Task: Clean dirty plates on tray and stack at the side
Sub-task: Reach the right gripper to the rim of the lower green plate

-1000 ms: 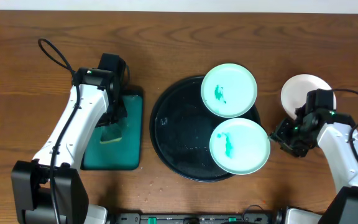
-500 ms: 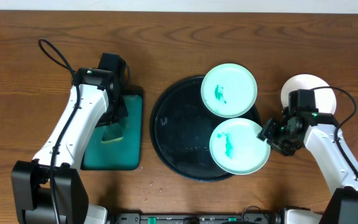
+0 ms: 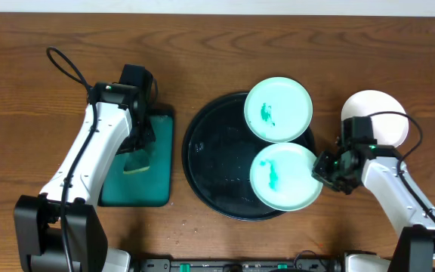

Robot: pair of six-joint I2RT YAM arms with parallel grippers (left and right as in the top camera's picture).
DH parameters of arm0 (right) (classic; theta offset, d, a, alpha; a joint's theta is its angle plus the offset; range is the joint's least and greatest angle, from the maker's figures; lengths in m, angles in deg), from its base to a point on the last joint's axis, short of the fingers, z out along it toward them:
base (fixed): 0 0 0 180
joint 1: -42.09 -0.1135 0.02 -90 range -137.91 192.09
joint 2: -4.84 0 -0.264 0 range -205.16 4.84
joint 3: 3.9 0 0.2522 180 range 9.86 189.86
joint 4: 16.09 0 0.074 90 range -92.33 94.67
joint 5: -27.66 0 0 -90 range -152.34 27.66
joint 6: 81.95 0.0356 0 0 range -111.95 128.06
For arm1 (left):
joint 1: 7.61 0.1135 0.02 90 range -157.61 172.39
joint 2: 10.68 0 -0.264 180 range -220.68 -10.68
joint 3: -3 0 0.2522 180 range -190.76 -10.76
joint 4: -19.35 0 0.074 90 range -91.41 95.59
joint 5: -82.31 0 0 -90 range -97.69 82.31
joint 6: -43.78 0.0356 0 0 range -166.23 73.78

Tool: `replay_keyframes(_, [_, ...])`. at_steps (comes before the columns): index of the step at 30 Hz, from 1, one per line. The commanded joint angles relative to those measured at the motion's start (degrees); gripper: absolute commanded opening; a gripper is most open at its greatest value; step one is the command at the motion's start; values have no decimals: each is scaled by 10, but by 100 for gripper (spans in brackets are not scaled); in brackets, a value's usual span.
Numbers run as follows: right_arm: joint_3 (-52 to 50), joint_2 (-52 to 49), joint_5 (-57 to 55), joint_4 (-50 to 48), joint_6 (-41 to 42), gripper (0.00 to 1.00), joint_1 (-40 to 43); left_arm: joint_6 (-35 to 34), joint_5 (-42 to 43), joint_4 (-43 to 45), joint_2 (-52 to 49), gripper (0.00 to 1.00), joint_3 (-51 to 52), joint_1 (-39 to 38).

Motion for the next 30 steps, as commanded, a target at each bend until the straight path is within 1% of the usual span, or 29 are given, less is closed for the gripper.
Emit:
replay_keyframes(1, [-5, -2, -2, -8, 0, 11, -23, -1, -1, -2, 0, 7, 3, 2])
replay_keyframes(3, [-5, -2, -2, -10, 0, 3, -33, -1, -1, -2, 0, 7, 3, 2])
replay_keyframes(4, [-5, -2, -2, -10, 0, 1, -37, -1, -1, -2, 0, 7, 3, 2])
replay_keyframes(10, [-5, -2, -1, -8, 0, 1, -58, -1, -1, -2, 0, 7, 3, 2])
replay_keyframes(14, [-5, 3, -2, -12, -14, 1, -96, -1, -1, -2, 0, 7, 3, 2])
replay_keyframes(17, [-5, 5, -5, -39, -43, 1, -135, -1, -1, -1, 0, 7, 3, 2])
replay_keyframes(21, [-5, 3, -44, -88, -47, 1, -173, -1, -1, 5, 0, 7, 3, 2])
replay_keyframes(25, [-5, -17, -53, -118, -36, 1, -180, -1, -1, 15, 0, 7, 4, 2])
replay_keyframes(30, [-6, -73, -47, -138, -34, 1, -180, -1, -1, 53, -6, 7, 22, 2])
